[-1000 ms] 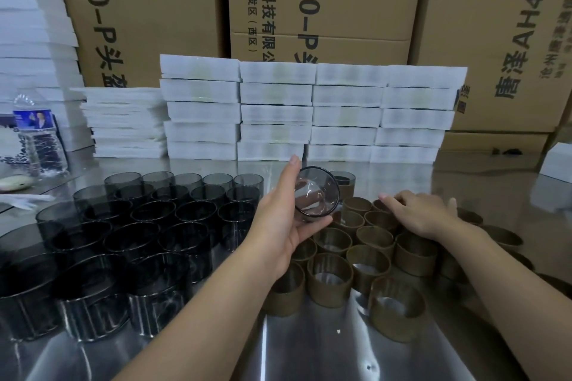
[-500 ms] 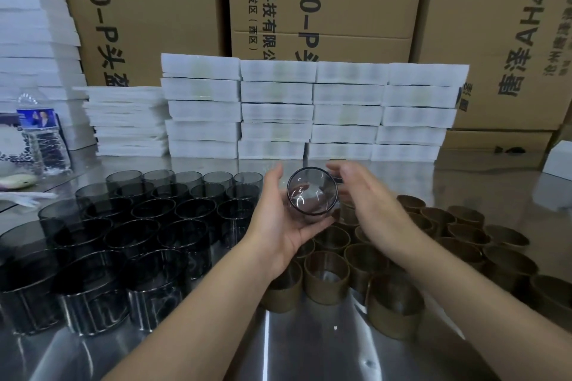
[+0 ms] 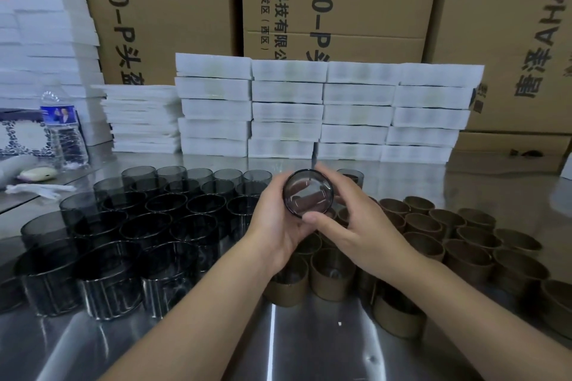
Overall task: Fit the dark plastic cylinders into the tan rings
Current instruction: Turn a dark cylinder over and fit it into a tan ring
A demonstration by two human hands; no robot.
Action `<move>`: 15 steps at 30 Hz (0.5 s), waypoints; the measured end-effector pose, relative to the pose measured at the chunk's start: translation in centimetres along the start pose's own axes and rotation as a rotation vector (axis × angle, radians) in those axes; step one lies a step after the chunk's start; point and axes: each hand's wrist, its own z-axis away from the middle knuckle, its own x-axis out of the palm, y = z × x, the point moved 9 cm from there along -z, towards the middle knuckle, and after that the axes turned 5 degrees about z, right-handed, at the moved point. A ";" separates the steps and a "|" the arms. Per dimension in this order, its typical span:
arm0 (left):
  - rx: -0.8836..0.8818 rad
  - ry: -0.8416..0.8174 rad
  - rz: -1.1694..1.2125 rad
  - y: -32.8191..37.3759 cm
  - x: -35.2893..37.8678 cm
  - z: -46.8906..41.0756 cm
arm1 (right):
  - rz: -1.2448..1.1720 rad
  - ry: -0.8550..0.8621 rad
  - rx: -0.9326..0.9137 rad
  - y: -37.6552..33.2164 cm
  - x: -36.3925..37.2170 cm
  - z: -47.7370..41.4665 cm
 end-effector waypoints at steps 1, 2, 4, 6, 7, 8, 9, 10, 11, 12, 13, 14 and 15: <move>0.000 0.005 -0.005 0.0 0.0 0.0 | -0.004 0.003 0.004 0.0 -0.1 0.0; -0.002 0.010 -0.006 0.0 0.0 0.0 | -0.010 0.009 0.003 -0.1 -0.2 -0.1; -0.010 0.015 -0.002 -0.1 0.0 0.0 | -0.028 0.021 -0.006 -0.1 -0.4 -0.1; -0.014 0.020 0.003 -0.2 0.1 0.1 | -0.041 0.032 -0.013 -0.1 -0.5 -0.2; -0.016 0.025 0.010 -0.2 0.1 0.1 | -0.035 0.032 -0.013 0.0 -0.5 -0.1; -0.017 0.031 0.015 -0.3 0.1 0.1 | -0.022 0.028 -0.010 0.1 -0.5 -0.2; -0.016 0.040 0.011 -0.4 0.1 0.1 | -0.007 0.020 -0.006 0.1 -0.5 -0.1; -0.015 0.053 0.001 -0.4 0.0 0.2 | 0.008 0.009 -0.001 0.2 -0.4 -0.1; -0.014 0.068 -0.008 -0.5 -0.1 0.2 | 0.022 0.000 0.004 0.4 -0.3 0.0; -0.018 0.079 -0.009 -0.7 -0.2 0.3 | 0.034 -0.005 0.007 0.5 -0.3 0.0; -0.026 0.083 -0.001 -0.8 -0.1 0.4 | 0.043 -0.006 0.010 0.6 -0.3 0.0; -0.036 0.084 0.009 -1.0 0.0 0.5 | 0.053 -0.003 0.013 0.7 -0.4 0.0; -0.047 0.083 0.019 -1.1 0.1 0.6 | 0.067 0.001 0.014 0.7 -0.5 0.0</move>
